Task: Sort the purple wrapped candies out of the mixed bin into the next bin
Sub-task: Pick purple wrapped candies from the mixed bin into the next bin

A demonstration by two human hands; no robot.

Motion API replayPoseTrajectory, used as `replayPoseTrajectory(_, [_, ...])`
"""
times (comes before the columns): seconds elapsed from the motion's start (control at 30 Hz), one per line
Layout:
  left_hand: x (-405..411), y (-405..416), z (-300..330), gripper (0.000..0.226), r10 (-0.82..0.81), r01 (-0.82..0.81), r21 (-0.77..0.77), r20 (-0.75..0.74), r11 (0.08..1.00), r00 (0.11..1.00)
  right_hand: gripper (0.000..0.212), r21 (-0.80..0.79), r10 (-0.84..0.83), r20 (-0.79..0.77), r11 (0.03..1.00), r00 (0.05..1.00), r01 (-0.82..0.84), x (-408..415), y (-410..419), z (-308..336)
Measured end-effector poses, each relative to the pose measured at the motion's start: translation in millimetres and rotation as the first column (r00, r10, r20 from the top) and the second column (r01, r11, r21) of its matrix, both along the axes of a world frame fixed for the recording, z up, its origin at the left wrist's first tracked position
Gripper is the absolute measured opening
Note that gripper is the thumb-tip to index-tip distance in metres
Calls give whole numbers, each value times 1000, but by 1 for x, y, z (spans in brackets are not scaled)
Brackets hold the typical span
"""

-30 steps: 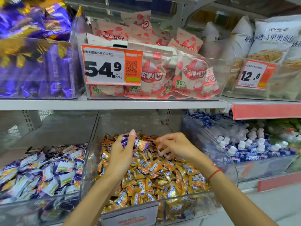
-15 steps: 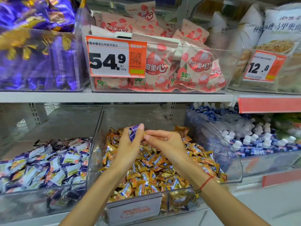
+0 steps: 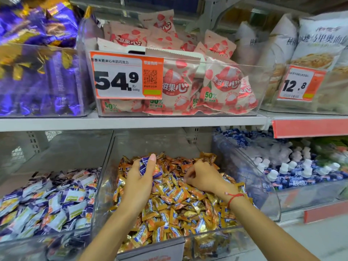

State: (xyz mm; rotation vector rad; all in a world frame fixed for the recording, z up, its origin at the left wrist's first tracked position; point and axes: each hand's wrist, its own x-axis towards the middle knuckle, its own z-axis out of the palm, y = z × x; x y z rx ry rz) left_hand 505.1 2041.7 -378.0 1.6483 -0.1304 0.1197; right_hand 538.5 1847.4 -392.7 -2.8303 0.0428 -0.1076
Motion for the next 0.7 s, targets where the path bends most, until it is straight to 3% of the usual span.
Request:
replayPoseTrajectory(0.1, [2, 1, 1, 31, 28, -28, -39, -6, 999, 1000, 14, 86, 31, -15, 996, 999, -30, -1, -8, -2])
replayPoseTrajectory(0.2, [2, 2, 3, 34, 68, -69, -83, -6, 994, 998, 18, 297, 24, 94, 953, 995, -51, -4, -7, 7])
replayPoseTrajectory(0.27, [1, 1, 3, 33, 78, -77, -85, 8, 993, 997, 19, 323, 39, 124, 943, 992, -78, 7, -1, 17])
replayPoseTrajectory(0.33, [1, 1, 4, 32, 82, -80, -77, 20, 994, 996, 20, 254, 123, 23, 959, 992, -124, 20, 15, 24])
replayPoseTrajectory(0.4, [0, 1, 4, 33, 81, -79, -76, 23, 994, 996, 26, 34, 191, -70, 981, 979, -189, 32, 33, 22])
replayPoseTrajectory(0.47, [0, 1, 5, 32, 69, -67, -80, 19, 995, 997, 24, -102, 203, -55, 973, 978, -207, 40, 44, 14])
replayPoseTrajectory(0.53, [-2, 0, 6, 30, 50, -48, -87, 21, 995, 999, 18, 1, 150, 35, 989, 988, -150, 39, 43, 13])
replayPoseTrajectory(0.6, [-3, -1, 6, 28, 31, -29, -93, 27, 995, 999, 23, 227, 81, 109, 968, 991, -105, 25, 32, 17])
replayPoseTrajectory(0.7, [-3, -2, 7, 24, 2, 0, -71, 32, 997, 999, 32, 625, -57, 116, 780, 992, -28, -10, 11, 29])
